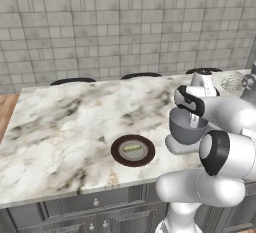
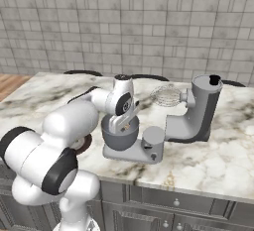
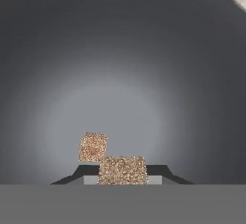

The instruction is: Add butter and sugar cubes to the stand mixer bowl and then turn on the stand mixer to begin making frosting.

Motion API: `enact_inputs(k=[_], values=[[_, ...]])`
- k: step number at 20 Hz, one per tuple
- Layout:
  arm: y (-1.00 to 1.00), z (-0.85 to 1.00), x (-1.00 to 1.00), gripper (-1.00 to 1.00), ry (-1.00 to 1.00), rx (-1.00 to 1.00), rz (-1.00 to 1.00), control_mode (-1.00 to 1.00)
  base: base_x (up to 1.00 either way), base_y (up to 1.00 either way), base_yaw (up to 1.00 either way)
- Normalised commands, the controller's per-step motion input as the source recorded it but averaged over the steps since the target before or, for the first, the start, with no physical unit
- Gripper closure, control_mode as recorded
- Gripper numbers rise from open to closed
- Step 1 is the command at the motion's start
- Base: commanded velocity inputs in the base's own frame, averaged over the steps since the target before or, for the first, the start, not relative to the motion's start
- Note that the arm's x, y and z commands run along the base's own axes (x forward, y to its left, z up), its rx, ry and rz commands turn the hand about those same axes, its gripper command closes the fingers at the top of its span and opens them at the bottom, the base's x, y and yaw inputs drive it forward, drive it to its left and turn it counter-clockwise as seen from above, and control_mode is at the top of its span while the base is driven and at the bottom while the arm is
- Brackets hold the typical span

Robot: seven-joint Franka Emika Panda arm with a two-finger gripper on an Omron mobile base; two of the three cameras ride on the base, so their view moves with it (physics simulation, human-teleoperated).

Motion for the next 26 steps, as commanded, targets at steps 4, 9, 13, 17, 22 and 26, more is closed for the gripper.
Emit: enact_inputs(k=[4,9,13,17,22,26], values=[[0.0,0.13,0.0,-1.0,-0.05,0.02,-0.02,-1.0,0.0,0.0,0.0],[0.0,0.29,0.0,-1.0,-0.07,0.04,0.0,-1.0,0.0,0.0,0.0],[0.09,0.43,0.0,-1.0,-0.11,0.04,0.0,-1.0,0.0,0.0,0.0],[0.43,0.78,-0.14,-1.0,-0.16,0.01,0.03,-1.0,0.0,0.0,0.0],[0.7,0.75,-0.15,-1.0,-0.07,0.0,0.04,-1.0,0.0,0.0,0.0],[0.71,0.57,-0.34,-1.0,-0.06,0.0,-0.01,-1.0,0.0,0.0,0.0]])
